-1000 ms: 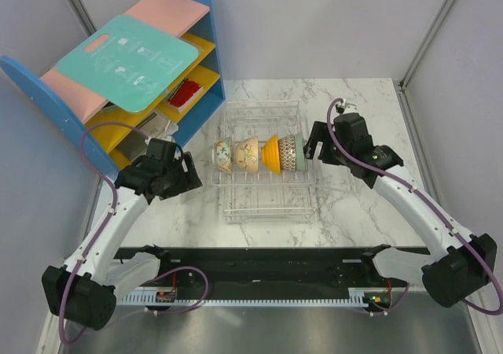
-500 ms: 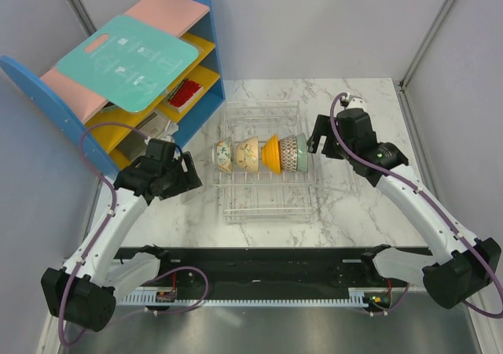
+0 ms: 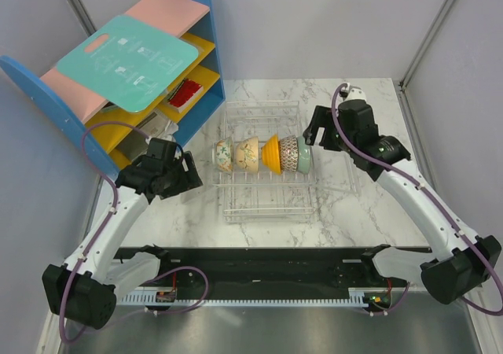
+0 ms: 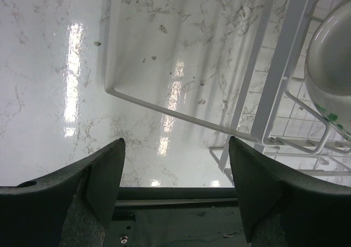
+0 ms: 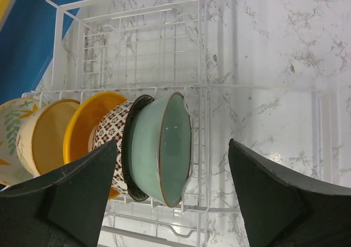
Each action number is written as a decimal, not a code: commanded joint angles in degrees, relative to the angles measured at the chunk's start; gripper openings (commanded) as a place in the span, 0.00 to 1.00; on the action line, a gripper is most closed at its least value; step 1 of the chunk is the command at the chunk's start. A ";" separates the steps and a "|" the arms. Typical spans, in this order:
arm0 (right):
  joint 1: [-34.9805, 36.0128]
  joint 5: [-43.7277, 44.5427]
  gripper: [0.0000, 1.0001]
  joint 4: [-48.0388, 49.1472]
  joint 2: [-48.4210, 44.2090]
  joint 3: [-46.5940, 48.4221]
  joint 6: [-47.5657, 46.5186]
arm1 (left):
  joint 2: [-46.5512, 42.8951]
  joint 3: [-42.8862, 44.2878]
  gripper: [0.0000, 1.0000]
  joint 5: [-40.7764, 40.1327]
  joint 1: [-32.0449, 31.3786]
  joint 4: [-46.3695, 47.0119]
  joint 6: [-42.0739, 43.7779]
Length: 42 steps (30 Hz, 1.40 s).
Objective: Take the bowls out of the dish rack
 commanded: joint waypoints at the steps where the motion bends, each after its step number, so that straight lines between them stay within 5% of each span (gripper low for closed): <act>1: 0.26 -1.03 0.89 1.17 1.23 -1.10 0.73 | -0.49 0.13 0.83 1.03 -0.21 1.77 1.26; 13: 0.26 -2.52 0.88 3.72 0.80 -3.22 1.09 | -2.16 1.62 0.83 1.38 -0.21 4.22 1.79; 20: 0.26 0.74 0.92 3.72 -0.17 -1.55 0.47 | 3.61 15.31 0.81 3.85 -1.52 6.79 4.25; 32: 0.26 1.70 0.94 3.28 -0.53 -3.92 0.56 | 13.65 26.57 0.80 -16.97 -19.52 2.83 3.55; 42: 0.26 1.62 0.95 3.02 -0.79 -4.45 0.39 | 23.40 34.14 0.80 -26.99 -23.50 -0.86 4.87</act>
